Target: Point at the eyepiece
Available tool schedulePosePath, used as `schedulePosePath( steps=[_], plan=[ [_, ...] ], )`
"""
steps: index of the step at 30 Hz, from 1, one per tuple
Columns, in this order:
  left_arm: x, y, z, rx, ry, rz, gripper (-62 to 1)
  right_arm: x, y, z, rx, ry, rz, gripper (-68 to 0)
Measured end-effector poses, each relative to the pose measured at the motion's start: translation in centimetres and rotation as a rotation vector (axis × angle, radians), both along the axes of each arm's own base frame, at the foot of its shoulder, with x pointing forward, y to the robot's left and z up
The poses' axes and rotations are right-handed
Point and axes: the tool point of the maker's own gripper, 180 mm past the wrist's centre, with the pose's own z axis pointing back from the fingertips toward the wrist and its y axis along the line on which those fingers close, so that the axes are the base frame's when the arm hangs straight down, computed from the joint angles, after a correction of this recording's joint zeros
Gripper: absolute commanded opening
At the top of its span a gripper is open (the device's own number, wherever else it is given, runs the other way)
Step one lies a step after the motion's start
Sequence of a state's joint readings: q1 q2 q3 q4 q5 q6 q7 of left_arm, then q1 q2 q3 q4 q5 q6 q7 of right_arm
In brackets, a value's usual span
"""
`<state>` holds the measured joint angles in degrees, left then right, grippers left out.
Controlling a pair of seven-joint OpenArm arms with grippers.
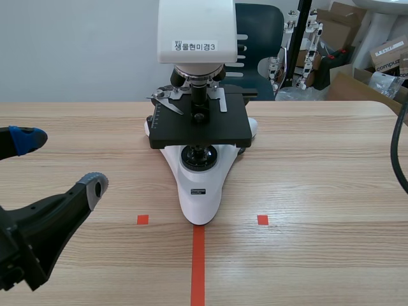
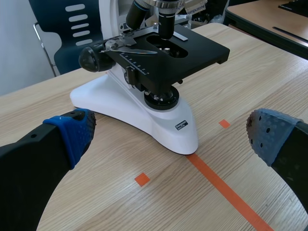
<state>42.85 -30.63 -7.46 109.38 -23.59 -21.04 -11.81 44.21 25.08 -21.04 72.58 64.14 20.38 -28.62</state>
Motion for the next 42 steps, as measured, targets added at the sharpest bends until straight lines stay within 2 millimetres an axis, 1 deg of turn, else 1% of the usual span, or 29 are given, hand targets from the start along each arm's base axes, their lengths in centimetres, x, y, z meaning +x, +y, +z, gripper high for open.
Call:
schedulePosePath(
  steps=[23,25,26,28,29,32,33,35,36,38,40,42],
  plan=[
    [0.0,0.0,0.0,0.0,0.0,0.0,1.4,0.0,0.0,0.0,0.0,0.0,0.0,-66.8],
    [0.0,0.0,0.0,0.0,0.0,0.0,1.4,0.0,0.0,0.0,0.0,0.001,0.0,-66.0],
    [0.0,0.0,0.0,0.0,0.0,0.0,1.4,0.0,0.0,-0.1,-0.005,0.006,0.001,-64.1],
    [0.0,0.0,0.0,0.0,0.0,0.0,1.4,-0.1,0.0,-0.5,-0.015,0.018,0.006,-55.9],
    [0.0,0.0,0.0,0.0,0.0,0.0,1.4,-0.2,0.0,-0.6,-0.003,0.024,0.01,-49.7],
    [0.0,0.0,0.0,0.0,0.0,0.0,1.4,-0.9,-0.9,-0.9,0.032,0.039,0.039,-27.2],
    [0.0,0.0,0.0,0.0,0.0,0.0,1.4,-1.2,-1.7,-1.2,0.035,0.049,0.038,-20.1],
    [0.0,0.0,0.0,0.0,0.0,0.0,1.4,-1.4,-4.0,-1.7,0.05,0.052,-0.004,-9.1],
    [0.0,0.0,0.0,0.0,0.0,0.0,1.4,-1.7,-5.3,-2.0,0.037,0.048,-0.03,-5.8],
    [0.0,0.0,0.0,0.0,0.0,0.0,1.4,-2.4,-7.7,-2.4,0.0,0.026,-0.078,-2.3],
    [0.0,0.0,0.0,0.0,0.0,0.0,1.4,-3.4,-9.5,-2.6,-0.038,-0.003,-0.111,-1.8],
    [0.0,0.0,0.0,0.0,0.0,0.0,1.4,-4.6,-10.6,-2.3,-0.064,-0.049,-0.127,-1.8]
  ],
)
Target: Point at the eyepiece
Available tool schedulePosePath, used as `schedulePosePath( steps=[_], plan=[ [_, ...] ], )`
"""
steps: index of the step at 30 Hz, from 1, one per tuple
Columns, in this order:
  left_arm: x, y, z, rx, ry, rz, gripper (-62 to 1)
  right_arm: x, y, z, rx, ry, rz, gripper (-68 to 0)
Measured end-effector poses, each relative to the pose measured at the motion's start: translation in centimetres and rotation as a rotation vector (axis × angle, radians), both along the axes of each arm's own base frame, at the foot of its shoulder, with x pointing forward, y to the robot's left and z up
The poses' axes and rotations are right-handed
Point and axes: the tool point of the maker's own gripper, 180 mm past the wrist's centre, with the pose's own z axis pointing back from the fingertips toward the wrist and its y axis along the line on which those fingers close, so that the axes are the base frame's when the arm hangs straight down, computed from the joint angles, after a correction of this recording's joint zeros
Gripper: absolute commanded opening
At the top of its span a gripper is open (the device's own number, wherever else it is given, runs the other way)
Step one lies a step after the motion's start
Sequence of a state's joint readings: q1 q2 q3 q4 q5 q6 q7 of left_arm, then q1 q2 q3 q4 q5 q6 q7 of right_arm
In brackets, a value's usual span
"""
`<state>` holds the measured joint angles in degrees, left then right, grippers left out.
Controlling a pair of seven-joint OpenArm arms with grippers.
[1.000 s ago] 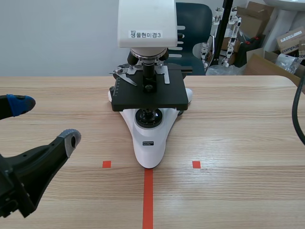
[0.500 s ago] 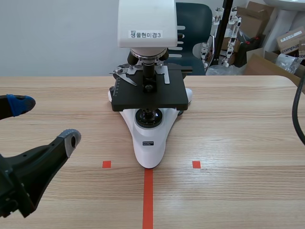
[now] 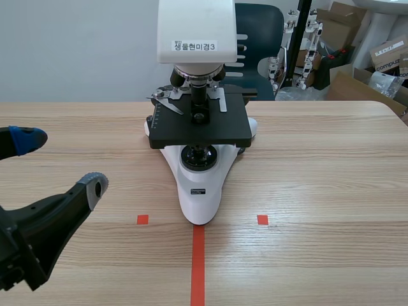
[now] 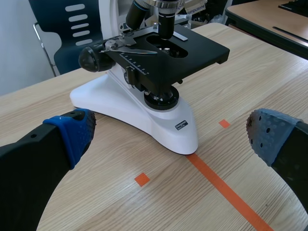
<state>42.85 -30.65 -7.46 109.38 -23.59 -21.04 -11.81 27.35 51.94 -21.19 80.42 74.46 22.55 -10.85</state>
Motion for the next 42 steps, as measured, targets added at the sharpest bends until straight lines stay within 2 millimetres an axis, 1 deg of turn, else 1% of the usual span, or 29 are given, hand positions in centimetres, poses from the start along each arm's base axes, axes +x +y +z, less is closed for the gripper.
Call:
schedulePosePath(
  steps=[3,5,7,11,13,16,19,22,26,28,30,31,34,36,38,40,42],
  plan=[
    [0.0,0.0,0.0,-0.001,0.0,0.0,1.4,-1.9,-1.0,0.1,-0.038,-0.052,-0.003,-1.8],
    [0.0,0.0,0.0,0.0,0.0,0.0,1.4,-2.9,-1.3,-0.8,-0.089,-0.066,0.0,-1.8],
    [0.0,0.0,0.0,0.0,0.0,0.0,1.4,-3.9,-1.4,-2.2,-0.132,-0.061,0.01,-1.8],
    [0.0,0.0,0.0,0.0,0.0,0.0,1.4,-5.8,-0.9,-5.8,-0.207,-0.046,0.036,-1.8],
    [0.0,0.0,0.0,0.0,0.0,0.0,1.4,-6.8,-0.7,-7.5,-0.213,-0.048,0.042,-1.9],
    [0.0,0.0,0.0,0.0,0.0,0.0,1.4,-8.9,-0.1,-9.3,-0.188,-0.071,0.072,-1.9],
    [0.0,0.0,0.0,0.0,0.0,0.0,1.4,-11.0,0.7,-11.0,-0.209,-0.103,0.111,-1.9],
    [0.0,0.0,0.0,0.0,0.0,0.0,1.4,-11.5,0.9,-12.9,-0.266,-0.126,0.06,-1.9],
    [0.0,0.0,0.0,0.001,0.0,0.0,1.4,-12.0,2.9,-15.4,-0.327,-0.126,0.058,-1.9],
    [0.0,0.0,0.0,0.002,0.0,0.0,1.4,-12.0,3.3,-16.3,-0.336,-0.098,0.034,-1.9],
    [0.0,0.0,0.0,0.002,0.0,0.0,1.4,-11.7,3.4,-16.3,-0.351,-0.074,-0.003,-1.9],
    [0.0,0.0,0.0,0.002,0.0,0.0,1.4,-11.5,3.4,-15.8,-0.358,-0.072,-0.024,-1.9],
    [0.0,0.0,0.0,0.002,0.0,0.0,1.4,-11.0,4.0,-12.9,-0.353,-0.116,-0.068,-1.9],
    [0.0,0.0,0.0,0.002,0.0,0.0,1.4,-11.1,5.0,-10.9,-0.355,-0.157,-0.068,-1.9],
    [0.0,0.0,0.0,0.002,0.0,0.0,1.4,-11.8,6.4,-9.5,-0.351,-0.195,-0.05,-1.9],
    [0.0,0.0,0.0,0.002,0.0,0.0,1.4,-12.4,7.3,-8.8,-0.333,-0.213,-0.034,-1.9],
    [0.0,0.0,0.0,0.002,0.0,0.0,1.4,-12.5,7.5,-8.7,-0.328,-0.213,-0.032,-1.9]
  ],
)
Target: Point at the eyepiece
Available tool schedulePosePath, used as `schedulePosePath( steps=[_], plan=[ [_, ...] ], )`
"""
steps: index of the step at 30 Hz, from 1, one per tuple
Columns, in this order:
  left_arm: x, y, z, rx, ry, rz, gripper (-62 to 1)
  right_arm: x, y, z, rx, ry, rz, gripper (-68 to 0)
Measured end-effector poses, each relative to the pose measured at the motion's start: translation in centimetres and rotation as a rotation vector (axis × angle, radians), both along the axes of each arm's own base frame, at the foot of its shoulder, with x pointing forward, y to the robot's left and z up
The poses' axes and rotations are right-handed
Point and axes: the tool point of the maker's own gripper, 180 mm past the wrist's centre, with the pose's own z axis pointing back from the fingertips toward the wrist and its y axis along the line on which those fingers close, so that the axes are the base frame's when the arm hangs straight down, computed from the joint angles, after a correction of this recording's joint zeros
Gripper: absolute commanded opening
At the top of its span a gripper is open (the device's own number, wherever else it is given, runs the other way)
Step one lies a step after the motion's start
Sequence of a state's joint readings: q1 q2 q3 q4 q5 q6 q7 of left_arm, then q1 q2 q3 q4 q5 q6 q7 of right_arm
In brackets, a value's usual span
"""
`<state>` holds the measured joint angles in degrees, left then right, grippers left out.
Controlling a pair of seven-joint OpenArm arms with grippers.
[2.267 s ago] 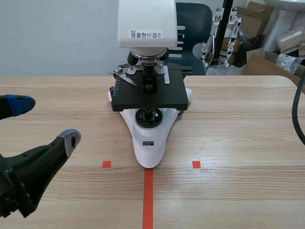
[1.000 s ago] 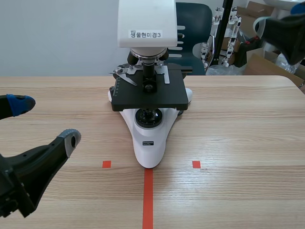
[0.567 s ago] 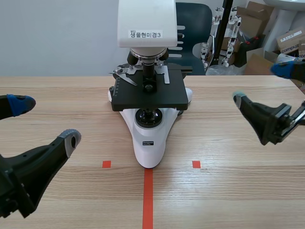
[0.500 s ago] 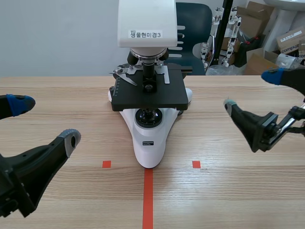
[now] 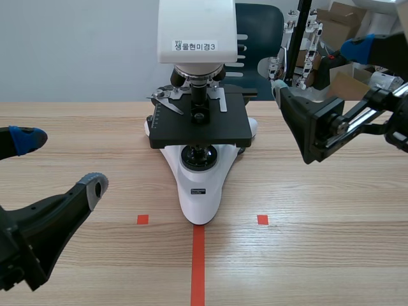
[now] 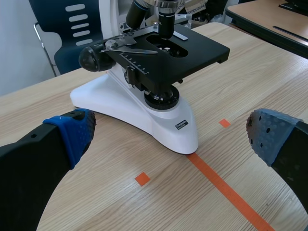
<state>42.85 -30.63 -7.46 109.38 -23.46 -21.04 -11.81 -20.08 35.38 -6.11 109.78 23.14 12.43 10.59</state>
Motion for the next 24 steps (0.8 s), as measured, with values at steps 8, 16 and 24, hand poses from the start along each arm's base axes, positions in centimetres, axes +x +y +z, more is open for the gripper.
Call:
schedulePosePath(
  steps=[8,16,24],
  plan=[
    [0.0,0.0,0.0,0.0,0.0,0.0,1.4,-0.9,0.1,-1.6,0.012,0.052,-0.013,-1.8],
    [0.0,0.0,0.0,0.0,0.0,0.0,1.4,-3.1,2.0,-1.7,-0.022,0.059,0.009,0.4],
    [0.0,0.0,0.0,0.001,0.001,0.0,1.4,-3.5,2.7,-1.0,-0.095,0.011,0.02,0.4]
  ],
)
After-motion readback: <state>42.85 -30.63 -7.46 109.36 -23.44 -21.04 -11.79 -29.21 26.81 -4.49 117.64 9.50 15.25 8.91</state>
